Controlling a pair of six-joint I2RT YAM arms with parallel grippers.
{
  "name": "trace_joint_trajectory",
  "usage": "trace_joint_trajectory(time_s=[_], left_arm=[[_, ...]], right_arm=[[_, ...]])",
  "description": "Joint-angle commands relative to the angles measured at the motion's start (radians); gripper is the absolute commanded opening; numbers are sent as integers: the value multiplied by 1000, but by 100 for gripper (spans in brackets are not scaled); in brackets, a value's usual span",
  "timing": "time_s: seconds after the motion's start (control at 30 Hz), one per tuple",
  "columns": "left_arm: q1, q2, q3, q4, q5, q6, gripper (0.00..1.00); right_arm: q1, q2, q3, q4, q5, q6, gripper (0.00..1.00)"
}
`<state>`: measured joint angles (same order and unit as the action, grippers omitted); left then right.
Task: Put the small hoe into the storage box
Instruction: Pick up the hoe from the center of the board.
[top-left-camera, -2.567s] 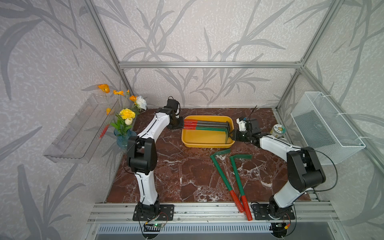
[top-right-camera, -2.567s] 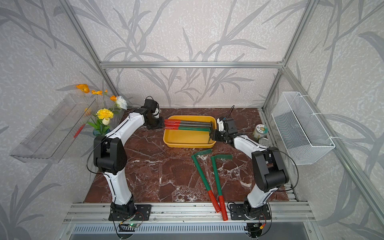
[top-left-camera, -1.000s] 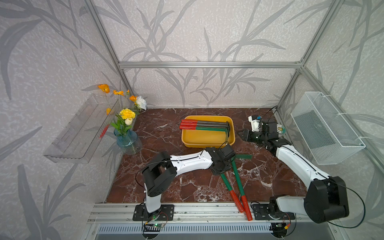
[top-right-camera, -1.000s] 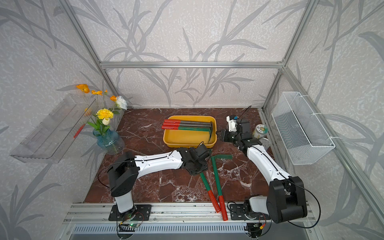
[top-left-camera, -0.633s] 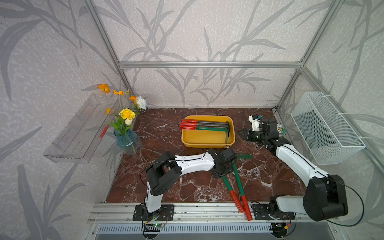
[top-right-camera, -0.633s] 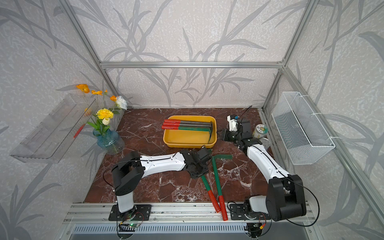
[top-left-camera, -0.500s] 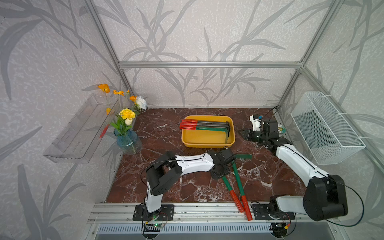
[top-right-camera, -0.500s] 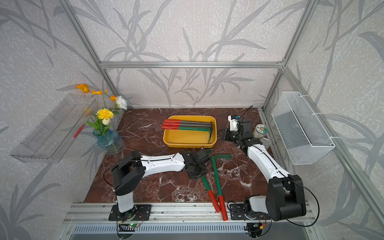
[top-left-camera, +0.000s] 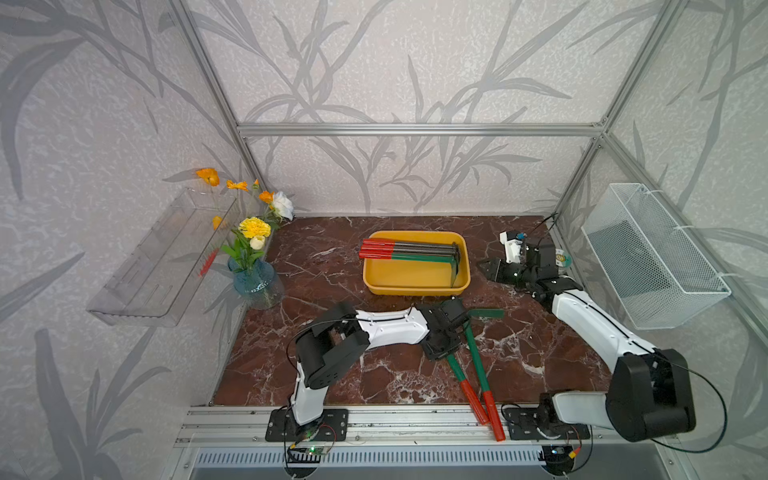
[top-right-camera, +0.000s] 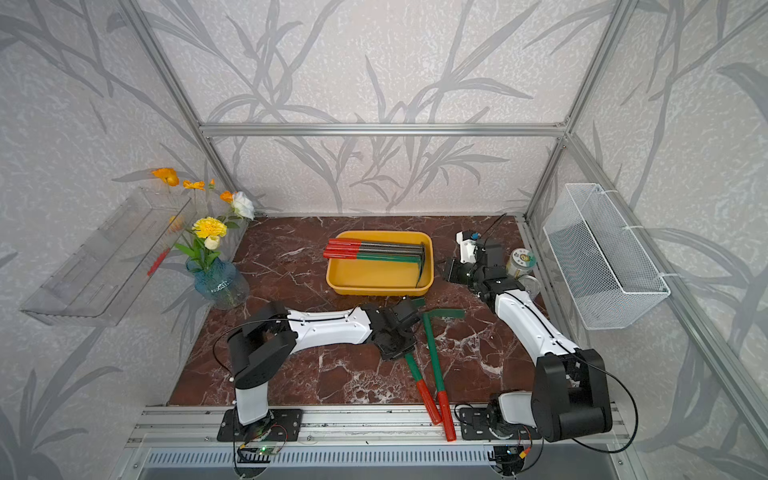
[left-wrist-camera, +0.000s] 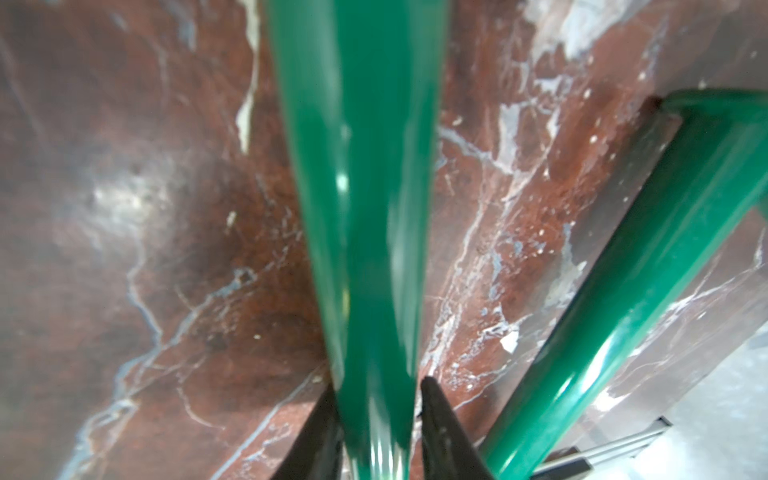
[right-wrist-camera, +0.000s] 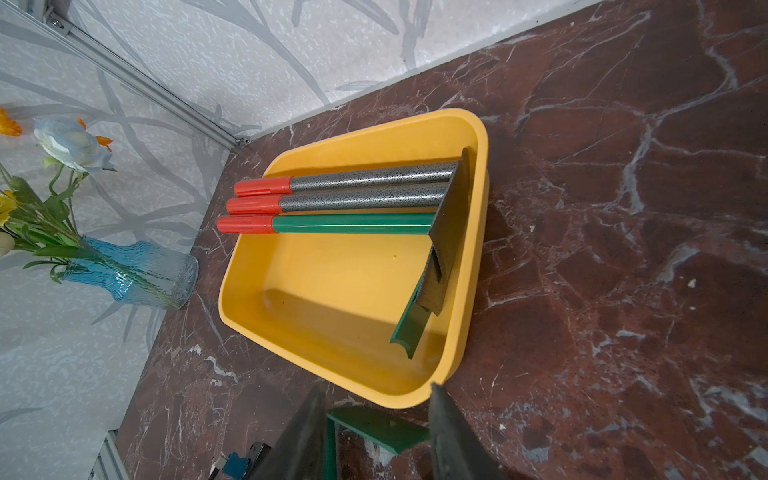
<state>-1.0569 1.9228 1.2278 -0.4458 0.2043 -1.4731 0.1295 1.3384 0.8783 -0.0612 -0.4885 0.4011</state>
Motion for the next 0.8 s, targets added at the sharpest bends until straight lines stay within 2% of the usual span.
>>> trace_joint_trajectory(time_s=[0.0, 0.23, 0.37, 0.43, 0.57, 0.77], left_arm=[[3, 66, -39, 3, 22, 21, 22], [6, 6, -95, -16, 7, 57, 8], [16, -71, -120, -75, -3, 131, 0], [18, -113, -115, -122, -22, 184, 0], [22, -191, -37, -245, -87, 358, 0], [41, -263, 205, -523, -245, 755, 0]], right_arm=[[-13, -1, -10, 32, -22, 12, 41], [-18, 8, -10, 36, -33, 16, 42], [-18, 11, -9, 36, -35, 19, 41], [-18, 13, -9, 34, -36, 18, 41], [-18, 4, 2, 10, -35, 6, 41], [-16, -42, 37, -58, -28, -26, 41]])
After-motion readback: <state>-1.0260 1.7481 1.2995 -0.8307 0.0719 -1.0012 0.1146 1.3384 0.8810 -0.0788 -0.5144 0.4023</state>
